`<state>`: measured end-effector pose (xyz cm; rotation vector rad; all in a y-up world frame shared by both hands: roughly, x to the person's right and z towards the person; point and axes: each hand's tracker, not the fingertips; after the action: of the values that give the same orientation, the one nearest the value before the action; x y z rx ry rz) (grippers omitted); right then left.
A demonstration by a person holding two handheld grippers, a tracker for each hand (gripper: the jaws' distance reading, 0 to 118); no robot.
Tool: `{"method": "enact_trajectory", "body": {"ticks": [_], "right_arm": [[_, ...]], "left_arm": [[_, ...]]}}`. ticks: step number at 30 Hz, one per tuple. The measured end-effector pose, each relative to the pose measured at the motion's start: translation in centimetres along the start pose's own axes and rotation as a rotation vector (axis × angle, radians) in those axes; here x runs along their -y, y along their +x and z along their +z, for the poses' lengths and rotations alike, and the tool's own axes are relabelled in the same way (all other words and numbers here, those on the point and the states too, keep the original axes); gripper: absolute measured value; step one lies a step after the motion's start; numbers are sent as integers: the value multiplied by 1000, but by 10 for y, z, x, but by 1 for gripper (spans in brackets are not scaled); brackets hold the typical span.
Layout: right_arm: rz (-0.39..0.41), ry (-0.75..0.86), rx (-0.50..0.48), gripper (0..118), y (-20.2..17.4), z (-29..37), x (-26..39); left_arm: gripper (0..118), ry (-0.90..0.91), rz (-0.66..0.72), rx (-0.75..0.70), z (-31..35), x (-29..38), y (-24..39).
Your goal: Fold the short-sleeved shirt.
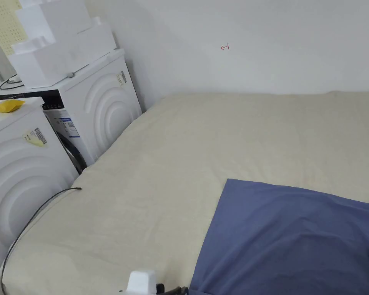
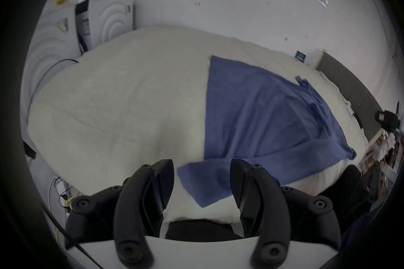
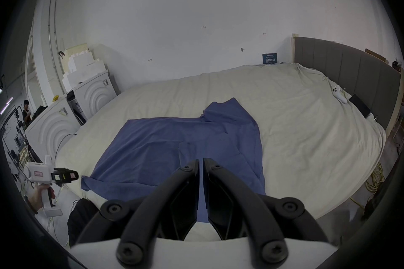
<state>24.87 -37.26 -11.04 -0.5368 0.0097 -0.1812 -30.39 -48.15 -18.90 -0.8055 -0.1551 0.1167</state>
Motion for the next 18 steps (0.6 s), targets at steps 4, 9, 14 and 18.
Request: {"method": "enact_trajectory", "body": {"ticks": [4, 9, 14, 18], "right_arm": [[0, -21, 3, 4, -1, -2, 2], [2, -31, 22, 4, 2, 0, 6], [-22, -47, 41, 4, 10, 1, 11], [-18, -68, 71, 17, 16, 3, 22]], "left_arm": [[62, -46, -49, 81, -22, 7, 0], [61, -79, -8, 72, -40, 7, -6], [18, -70, -37, 74, -38, 8, -4], [12, -103, -42, 53, -46, 7, 7]]}}
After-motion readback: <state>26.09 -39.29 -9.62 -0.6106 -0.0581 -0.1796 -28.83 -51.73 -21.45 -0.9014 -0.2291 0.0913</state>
